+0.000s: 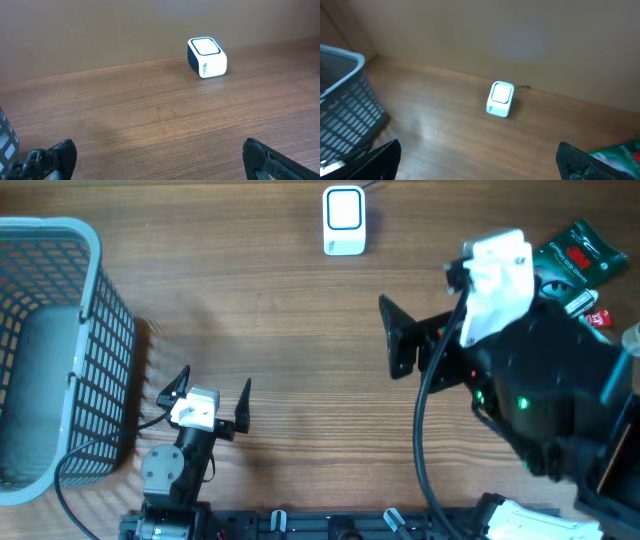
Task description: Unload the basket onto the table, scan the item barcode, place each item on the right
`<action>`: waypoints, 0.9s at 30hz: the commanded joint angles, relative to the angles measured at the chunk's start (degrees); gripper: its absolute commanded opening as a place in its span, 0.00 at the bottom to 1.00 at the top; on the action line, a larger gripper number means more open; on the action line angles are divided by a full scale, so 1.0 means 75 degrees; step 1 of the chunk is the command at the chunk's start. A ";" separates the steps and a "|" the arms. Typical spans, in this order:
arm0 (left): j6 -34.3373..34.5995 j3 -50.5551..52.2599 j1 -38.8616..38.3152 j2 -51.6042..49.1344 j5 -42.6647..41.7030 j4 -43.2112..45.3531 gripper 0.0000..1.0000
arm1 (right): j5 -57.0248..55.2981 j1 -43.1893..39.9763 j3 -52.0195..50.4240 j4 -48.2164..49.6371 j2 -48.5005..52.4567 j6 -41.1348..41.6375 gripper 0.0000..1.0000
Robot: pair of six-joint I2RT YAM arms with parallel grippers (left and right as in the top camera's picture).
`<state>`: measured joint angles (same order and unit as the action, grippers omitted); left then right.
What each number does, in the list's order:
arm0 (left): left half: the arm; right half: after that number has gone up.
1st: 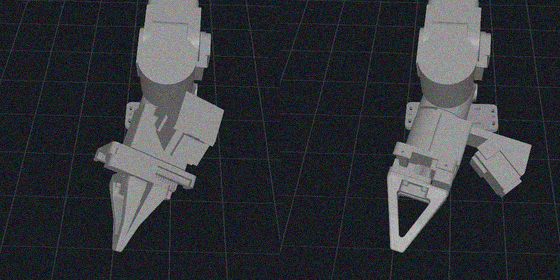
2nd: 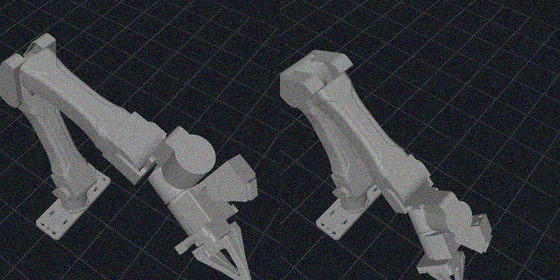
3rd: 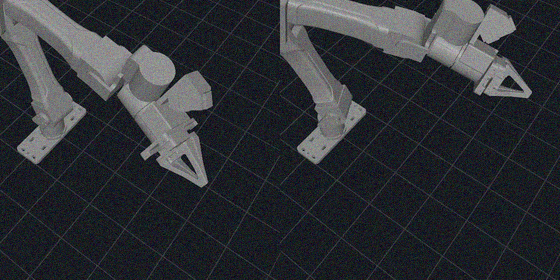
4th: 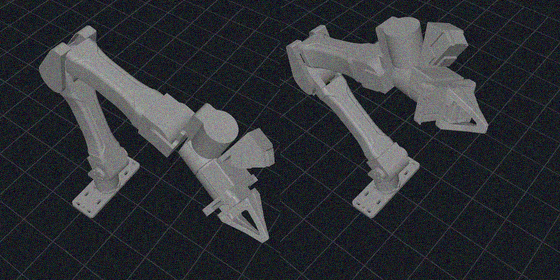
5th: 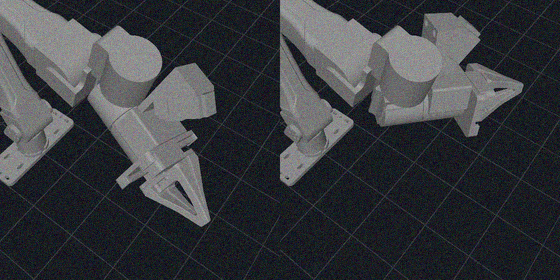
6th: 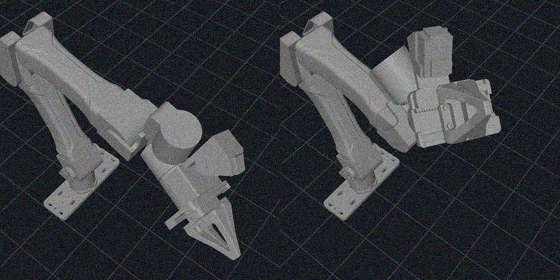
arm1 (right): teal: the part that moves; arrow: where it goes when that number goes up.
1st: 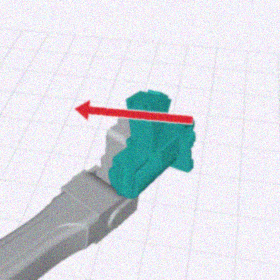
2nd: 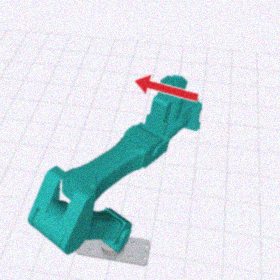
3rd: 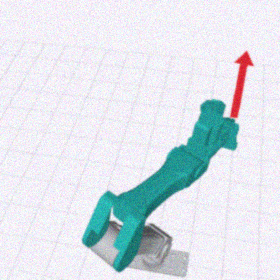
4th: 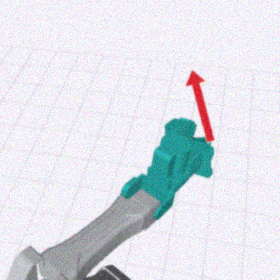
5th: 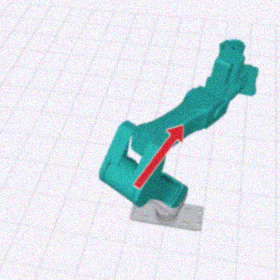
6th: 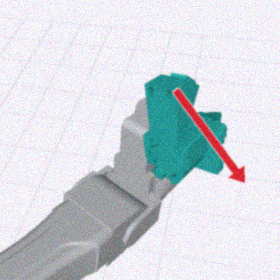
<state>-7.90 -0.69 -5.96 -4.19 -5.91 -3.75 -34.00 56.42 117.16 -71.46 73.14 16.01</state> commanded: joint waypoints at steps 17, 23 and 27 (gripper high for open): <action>-0.0093 0.0047 -0.0035 0.0041 -0.0093 -0.0006 1.00 | 0.4348 -0.4194 -0.3462 0.5313 -0.1142 -0.2541 1.00; -0.0093 0.0047 -0.0035 0.0041 -0.0093 -0.0006 1.00 | 0.4616 -0.4978 -0.7181 0.8172 -0.3646 -0.2503 1.00; -0.0093 0.0047 -0.0035 0.0041 -0.0093 -0.0006 1.00 | 0.5421 -0.6067 -0.9675 0.9413 -0.5846 -0.2276 1.00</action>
<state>-7.90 -0.69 -5.96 -4.16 -5.93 -3.75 0.69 15.75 54.41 -3.53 38.02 -2.48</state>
